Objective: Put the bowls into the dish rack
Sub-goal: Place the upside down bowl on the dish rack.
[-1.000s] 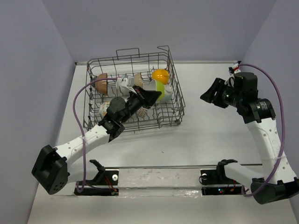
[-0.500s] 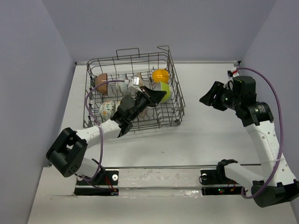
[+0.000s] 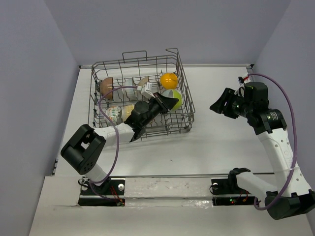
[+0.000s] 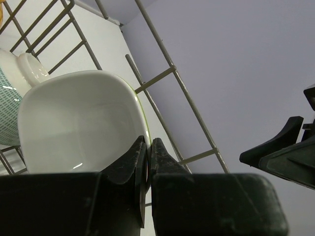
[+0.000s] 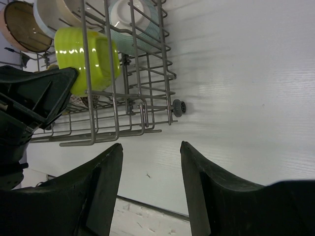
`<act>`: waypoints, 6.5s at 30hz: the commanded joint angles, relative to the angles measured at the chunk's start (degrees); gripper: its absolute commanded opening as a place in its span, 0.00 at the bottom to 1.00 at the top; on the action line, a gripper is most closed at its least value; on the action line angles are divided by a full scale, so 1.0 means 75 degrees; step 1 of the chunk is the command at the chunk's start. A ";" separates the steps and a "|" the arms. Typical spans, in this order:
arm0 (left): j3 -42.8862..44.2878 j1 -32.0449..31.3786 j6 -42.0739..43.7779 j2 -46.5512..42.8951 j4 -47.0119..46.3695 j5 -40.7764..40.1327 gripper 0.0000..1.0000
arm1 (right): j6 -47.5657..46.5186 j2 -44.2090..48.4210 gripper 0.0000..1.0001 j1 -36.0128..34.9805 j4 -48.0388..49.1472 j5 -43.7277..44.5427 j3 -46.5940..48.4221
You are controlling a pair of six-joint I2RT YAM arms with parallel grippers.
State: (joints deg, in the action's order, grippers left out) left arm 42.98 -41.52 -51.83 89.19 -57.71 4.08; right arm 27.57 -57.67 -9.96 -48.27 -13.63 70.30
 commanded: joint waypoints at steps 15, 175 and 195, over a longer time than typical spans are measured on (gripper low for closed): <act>0.0574 0.0016 -0.0507 0.0647 -0.1071 0.0101 0.00 | -0.0149 -0.0033 0.56 -0.0032 0.0670 -0.0409 0.0142; 0.1640 0.0274 0.0501 0.0132 0.6828 -0.2184 0.38 | -0.0172 -0.4147 0.15 -0.2411 0.0729 0.2391 0.1806; 0.2683 0.0040 0.1918 -0.0489 0.7168 -0.1762 0.51 | -0.0149 -0.4006 0.25 -0.2411 0.0518 0.2602 0.2110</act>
State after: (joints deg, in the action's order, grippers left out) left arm 59.55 -40.58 -42.33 89.67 -5.26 -8.54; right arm 27.97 -87.85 -28.38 -41.71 1.23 84.82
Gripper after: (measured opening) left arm 0.479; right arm 0.221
